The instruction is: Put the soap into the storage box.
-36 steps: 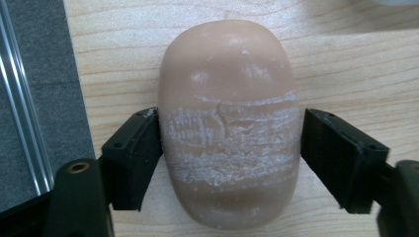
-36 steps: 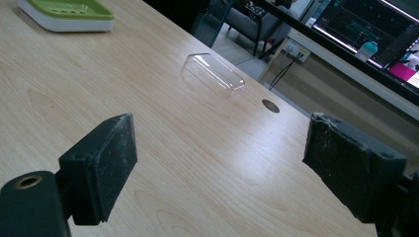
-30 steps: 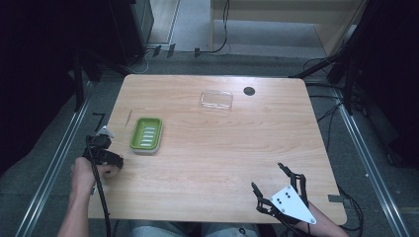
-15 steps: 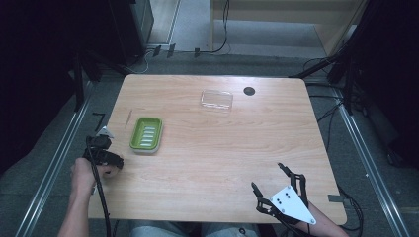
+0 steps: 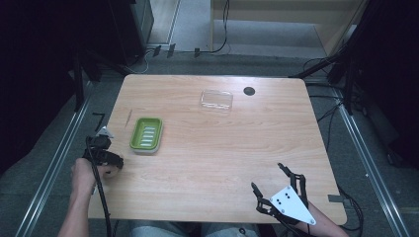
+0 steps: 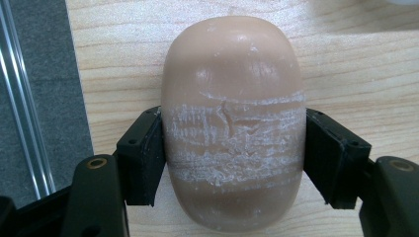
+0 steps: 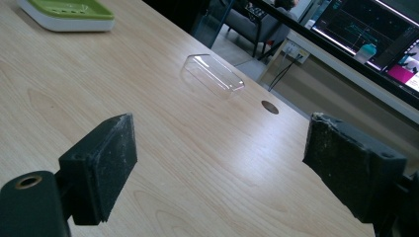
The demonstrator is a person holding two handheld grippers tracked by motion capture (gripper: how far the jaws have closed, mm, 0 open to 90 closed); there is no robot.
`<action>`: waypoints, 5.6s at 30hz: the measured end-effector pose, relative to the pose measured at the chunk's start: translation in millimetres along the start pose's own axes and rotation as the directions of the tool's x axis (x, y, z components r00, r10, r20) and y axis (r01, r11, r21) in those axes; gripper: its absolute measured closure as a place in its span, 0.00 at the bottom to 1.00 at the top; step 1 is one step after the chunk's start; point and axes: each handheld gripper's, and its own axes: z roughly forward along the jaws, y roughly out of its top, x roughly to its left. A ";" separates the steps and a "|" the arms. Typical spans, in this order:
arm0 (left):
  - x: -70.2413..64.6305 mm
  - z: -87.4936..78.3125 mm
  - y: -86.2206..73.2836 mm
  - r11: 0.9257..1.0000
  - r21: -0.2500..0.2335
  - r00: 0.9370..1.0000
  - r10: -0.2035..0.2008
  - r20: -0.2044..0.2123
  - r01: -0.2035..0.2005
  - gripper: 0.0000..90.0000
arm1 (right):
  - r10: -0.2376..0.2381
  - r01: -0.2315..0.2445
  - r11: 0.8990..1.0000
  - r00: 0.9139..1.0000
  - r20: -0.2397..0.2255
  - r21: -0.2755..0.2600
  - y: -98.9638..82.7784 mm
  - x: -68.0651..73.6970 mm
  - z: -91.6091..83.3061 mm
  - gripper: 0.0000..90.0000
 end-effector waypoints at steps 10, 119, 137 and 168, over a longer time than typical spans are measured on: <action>1.3 -0.5 -0.4 1.000 0.002 1.000 0.003 0.011 -0.003 0.37 | -0.001 0.001 1.000 1.000 0.000 0.000 0.1 -0.3 0.2 0.15; -22.0 -52.2 42.0 0.983 -0.109 0.985 0.157 0.064 -0.150 0.37 | 0.029 -0.030 0.999 0.999 0.029 0.028 -7.4 -4.9 -4.0 0.15; -24.8 -55.0 47.0 0.978 -0.123 0.983 0.175 0.062 -0.166 0.37 | 0.045 -0.046 0.998 0.998 0.043 0.037 -8.9 -6.2 -5.8 0.15; -37.8 -57.1 62.5 0.972 -0.141 0.979 0.195 0.062 -0.185 0.37 | 0.081 -0.084 0.996 0.994 0.070 0.041 -15.9 -12.9 -16.7 0.15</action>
